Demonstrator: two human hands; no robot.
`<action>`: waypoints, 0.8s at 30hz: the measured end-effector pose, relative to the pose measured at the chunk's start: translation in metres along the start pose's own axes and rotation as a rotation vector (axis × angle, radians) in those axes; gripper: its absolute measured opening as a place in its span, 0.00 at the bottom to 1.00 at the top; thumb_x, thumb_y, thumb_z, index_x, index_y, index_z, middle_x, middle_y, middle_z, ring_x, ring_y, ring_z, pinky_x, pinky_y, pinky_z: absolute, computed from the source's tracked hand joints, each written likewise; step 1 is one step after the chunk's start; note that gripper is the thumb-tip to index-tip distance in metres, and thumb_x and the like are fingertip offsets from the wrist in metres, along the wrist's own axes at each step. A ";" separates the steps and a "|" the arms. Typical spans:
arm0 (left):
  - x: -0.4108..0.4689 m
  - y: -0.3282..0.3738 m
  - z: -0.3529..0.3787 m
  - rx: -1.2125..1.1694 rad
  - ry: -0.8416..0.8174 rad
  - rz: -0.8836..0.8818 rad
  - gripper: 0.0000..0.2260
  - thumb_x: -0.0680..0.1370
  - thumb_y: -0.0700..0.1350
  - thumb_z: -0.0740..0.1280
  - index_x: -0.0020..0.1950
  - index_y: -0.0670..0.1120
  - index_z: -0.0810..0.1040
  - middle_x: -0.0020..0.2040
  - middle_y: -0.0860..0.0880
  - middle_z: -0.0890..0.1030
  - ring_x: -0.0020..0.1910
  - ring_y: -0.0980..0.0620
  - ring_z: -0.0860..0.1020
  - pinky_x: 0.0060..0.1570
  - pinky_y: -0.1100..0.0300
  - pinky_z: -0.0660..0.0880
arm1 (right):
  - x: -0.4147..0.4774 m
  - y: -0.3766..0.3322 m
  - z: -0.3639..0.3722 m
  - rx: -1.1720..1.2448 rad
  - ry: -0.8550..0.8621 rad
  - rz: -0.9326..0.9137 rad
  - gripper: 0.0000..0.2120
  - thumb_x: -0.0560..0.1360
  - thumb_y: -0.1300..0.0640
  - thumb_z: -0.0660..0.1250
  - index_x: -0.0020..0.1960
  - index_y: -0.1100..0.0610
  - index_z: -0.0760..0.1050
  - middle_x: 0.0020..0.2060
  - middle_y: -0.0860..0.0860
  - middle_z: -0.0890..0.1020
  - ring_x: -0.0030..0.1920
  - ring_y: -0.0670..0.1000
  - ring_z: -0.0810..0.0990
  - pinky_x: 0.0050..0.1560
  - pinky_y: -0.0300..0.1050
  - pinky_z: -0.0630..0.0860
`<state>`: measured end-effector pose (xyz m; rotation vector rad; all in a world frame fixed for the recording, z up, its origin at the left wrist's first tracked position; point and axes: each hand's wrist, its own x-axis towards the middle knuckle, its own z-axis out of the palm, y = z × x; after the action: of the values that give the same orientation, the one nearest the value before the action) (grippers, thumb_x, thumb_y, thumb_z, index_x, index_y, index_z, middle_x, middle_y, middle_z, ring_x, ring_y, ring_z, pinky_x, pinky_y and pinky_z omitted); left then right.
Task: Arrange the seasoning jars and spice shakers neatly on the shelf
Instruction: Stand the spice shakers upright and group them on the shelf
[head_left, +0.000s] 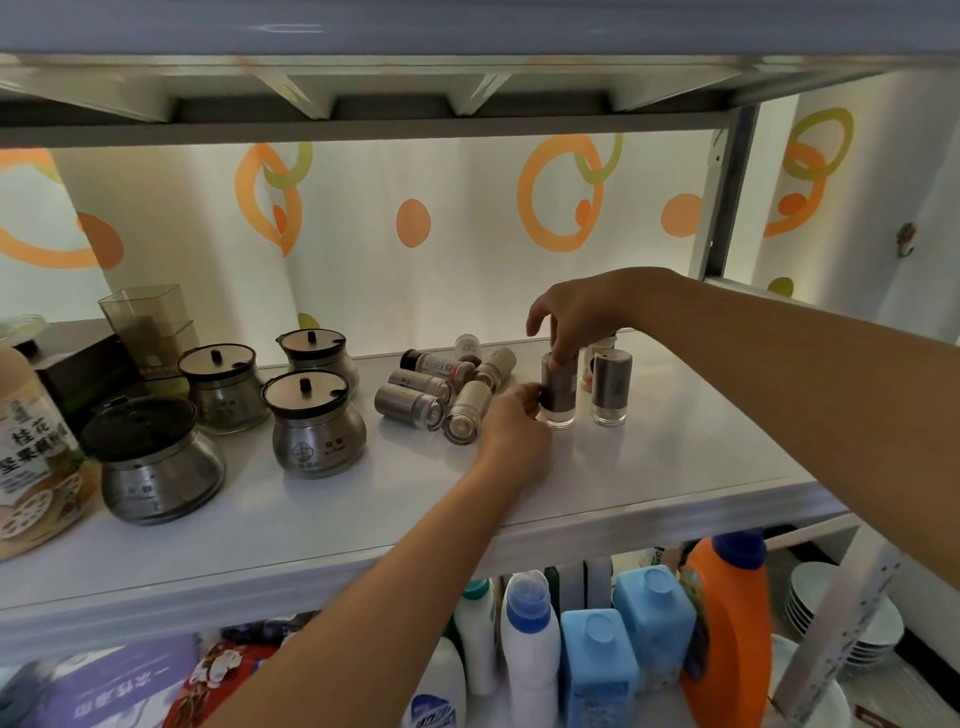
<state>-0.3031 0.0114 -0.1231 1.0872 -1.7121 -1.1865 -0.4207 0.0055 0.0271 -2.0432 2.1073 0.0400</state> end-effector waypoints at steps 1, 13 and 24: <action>-0.001 0.000 0.000 0.009 -0.012 0.001 0.29 0.69 0.28 0.58 0.67 0.46 0.75 0.60 0.48 0.81 0.61 0.51 0.78 0.66 0.50 0.73 | -0.001 0.001 -0.001 -0.004 -0.009 0.011 0.28 0.70 0.57 0.75 0.67 0.50 0.71 0.51 0.51 0.83 0.49 0.51 0.82 0.46 0.44 0.78; -0.006 0.002 0.001 0.076 -0.065 0.044 0.31 0.69 0.25 0.57 0.70 0.45 0.72 0.65 0.46 0.78 0.67 0.51 0.74 0.70 0.52 0.68 | -0.006 -0.002 -0.003 -0.078 -0.027 0.075 0.34 0.69 0.58 0.75 0.71 0.50 0.67 0.49 0.50 0.80 0.51 0.53 0.82 0.56 0.53 0.81; -0.023 0.027 -0.027 0.041 -0.016 0.083 0.29 0.71 0.23 0.56 0.69 0.42 0.73 0.62 0.45 0.80 0.63 0.50 0.77 0.67 0.55 0.71 | -0.031 -0.026 -0.012 0.039 0.134 0.014 0.31 0.74 0.53 0.73 0.73 0.52 0.66 0.64 0.52 0.75 0.54 0.51 0.75 0.54 0.46 0.73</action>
<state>-0.2758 0.0301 -0.0931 1.0238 -1.7832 -1.1157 -0.3956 0.0334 0.0469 -2.0614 2.1819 -0.1387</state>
